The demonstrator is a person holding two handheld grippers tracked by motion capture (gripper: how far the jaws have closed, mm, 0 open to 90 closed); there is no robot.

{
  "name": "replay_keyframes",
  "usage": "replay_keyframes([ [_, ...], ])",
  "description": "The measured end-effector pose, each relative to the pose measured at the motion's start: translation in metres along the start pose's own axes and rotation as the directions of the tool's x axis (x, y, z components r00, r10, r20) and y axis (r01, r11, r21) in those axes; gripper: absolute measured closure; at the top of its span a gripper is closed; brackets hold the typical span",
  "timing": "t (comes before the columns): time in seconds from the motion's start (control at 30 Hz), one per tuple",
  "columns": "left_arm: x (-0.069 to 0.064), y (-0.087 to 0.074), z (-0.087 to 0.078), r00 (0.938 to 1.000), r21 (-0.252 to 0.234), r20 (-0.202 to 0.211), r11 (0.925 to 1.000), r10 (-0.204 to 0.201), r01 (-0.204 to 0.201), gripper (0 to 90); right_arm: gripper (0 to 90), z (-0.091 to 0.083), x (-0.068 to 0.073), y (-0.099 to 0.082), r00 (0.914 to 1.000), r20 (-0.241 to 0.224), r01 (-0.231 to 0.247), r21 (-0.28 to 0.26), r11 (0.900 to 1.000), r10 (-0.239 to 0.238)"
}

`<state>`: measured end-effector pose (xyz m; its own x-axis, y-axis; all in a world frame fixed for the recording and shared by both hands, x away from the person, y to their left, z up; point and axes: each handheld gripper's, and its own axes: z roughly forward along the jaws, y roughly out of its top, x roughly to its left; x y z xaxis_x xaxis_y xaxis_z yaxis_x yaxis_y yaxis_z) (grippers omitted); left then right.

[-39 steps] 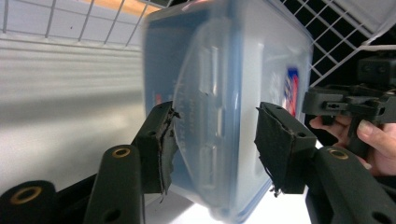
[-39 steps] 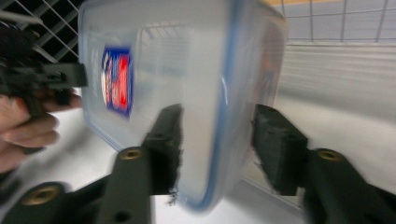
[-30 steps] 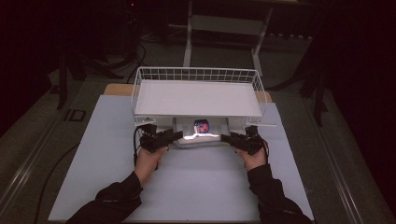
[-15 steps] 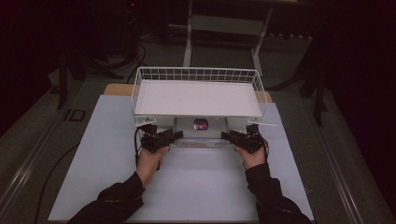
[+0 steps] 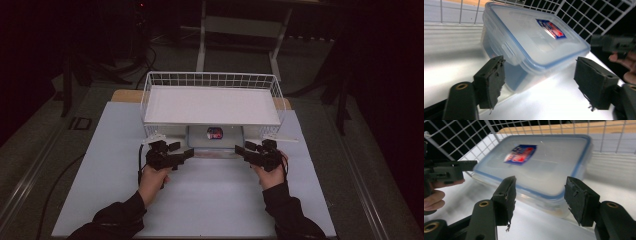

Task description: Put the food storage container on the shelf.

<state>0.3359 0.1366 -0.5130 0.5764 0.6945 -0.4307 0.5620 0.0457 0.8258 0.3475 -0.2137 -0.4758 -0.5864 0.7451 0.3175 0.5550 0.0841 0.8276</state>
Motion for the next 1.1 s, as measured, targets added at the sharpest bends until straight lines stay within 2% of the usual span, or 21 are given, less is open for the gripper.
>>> replay_keyframes([
  [0.13, -0.009, -0.002, -0.012, 0.9973, -0.019, 0.020, 0.9973, 0.071, -0.071, 13.3, 43.3, 0.001, 0.011, -0.002, 0.9996, -0.003, 0.028, 0.005, 0.9996, -0.028],
  [0.17, -0.011, -0.003, -0.014, 0.9957, -0.022, 0.036, 0.9962, 0.085, -0.084, 3.4, 45.4, 0.003, 0.018, -0.004, 0.9986, 0.000, 0.053, 0.013, 0.9985, -0.053],
  [0.23, -0.017, -0.005, -0.019, 0.9916, -0.004, 0.044, 0.9925, 0.122, -0.122, 1.0, 45.7, 0.004, 0.022, -0.005, 0.9980, 0.000, 0.062, 0.022, 0.9978, -0.063],
  [0.3, -0.022, -0.008, -0.023, 0.9838, 0.010, 0.031, 0.9842, 0.176, -0.177, 0.8, 50.1, 0.007, 0.028, -0.008, 0.9968, 0.003, 0.079, 0.032, 0.9963, -0.079],
  [0.33, -0.025, -0.010, -0.025, 0.9815, 0.013, 0.023, 0.9816, 0.190, -0.191, 0.3, 50.4, 0.009, 0.031, -0.009, 0.9961, -0.002, 0.088, 0.041, 0.9953, -0.088],
  [0.37, -0.025, -0.011, -0.028, 0.9807, 0.016, 0.029, 0.9810, 0.193, -0.194, 0.3, 51.6, 0.010, 0.033, -0.011, 0.9953, 0.000, 0.097, 0.044, 0.9943, -0.097],
  [0.47, -0.026, -0.013, -0.035, 0.9839, 0.012, 0.045, 0.9848, 0.173, -0.173, 0.0, 57.0, 0.017, 0.038, -0.014, 0.9940, 0.001, 0.109, 0.060, 0.9922, -0.110],
  [0.53, -0.026, -0.015, -0.039, 0.9830, 0.008, 0.043, 0.9838, 0.179, -0.179, 0.0, 67.3, 0.025, 0.041, -0.016, 0.9941, -0.005, 0.109, 0.083, 0.9906, -0.109],
  [0.57, -0.026, -0.016, -0.040, 0.9813, 0.011, 0.039, 0.9820, 0.188, -0.189, 0.0, 67.3, 0.025, 0.041, -0.016, 0.9941, -0.005, 0.109, 0.083, 0.9906, -0.109],
  [0.6, -0.026, -0.018, -0.042, 0.9804, 0.011, 0.039, 0.9810, 0.193, -0.194, 0.0, 73.3, 0.027, 0.041, -0.017, 0.9938, -0.009, 0.111, 0.092, 0.9895, -0.111],
  [0.7, -0.024, -0.023, -0.044, 0.9825, 0.013, 0.039, 0.9831, 0.182, -0.183, 0.0, 89.8, 0.036, 0.042, -0.020, 0.9931, -0.012, 0.118, 0.122, 0.9855, -0.117],
  [0.8, -0.021, -0.027, -0.044, 0.9840, 0.015, 0.035, 0.9843, 0.175, -0.176, 0.0, 90.0, 0.043, 0.041, -0.022, 0.9924, 0.009, 0.121, 0.137, 0.9831, -0.123],
  [0.87, -0.021, -0.028, -0.044, 0.9829, 0.015, 0.037, 0.9834, 0.180, -0.181, 0.0, 90.0, 0.050, 0.039, -0.023, 0.9937, 0.022, 0.105, 0.145, 0.9838, -0.109],
  [1.1, -0.020, -0.029, -0.044, 0.9828, 0.012, 0.032, 0.9832, 0.182, -0.182, 0.0, 90.0, 0.061, 0.034, -0.022, 0.9942, 0.035, 0.095, 0.148, 0.9845, -0.101],
])
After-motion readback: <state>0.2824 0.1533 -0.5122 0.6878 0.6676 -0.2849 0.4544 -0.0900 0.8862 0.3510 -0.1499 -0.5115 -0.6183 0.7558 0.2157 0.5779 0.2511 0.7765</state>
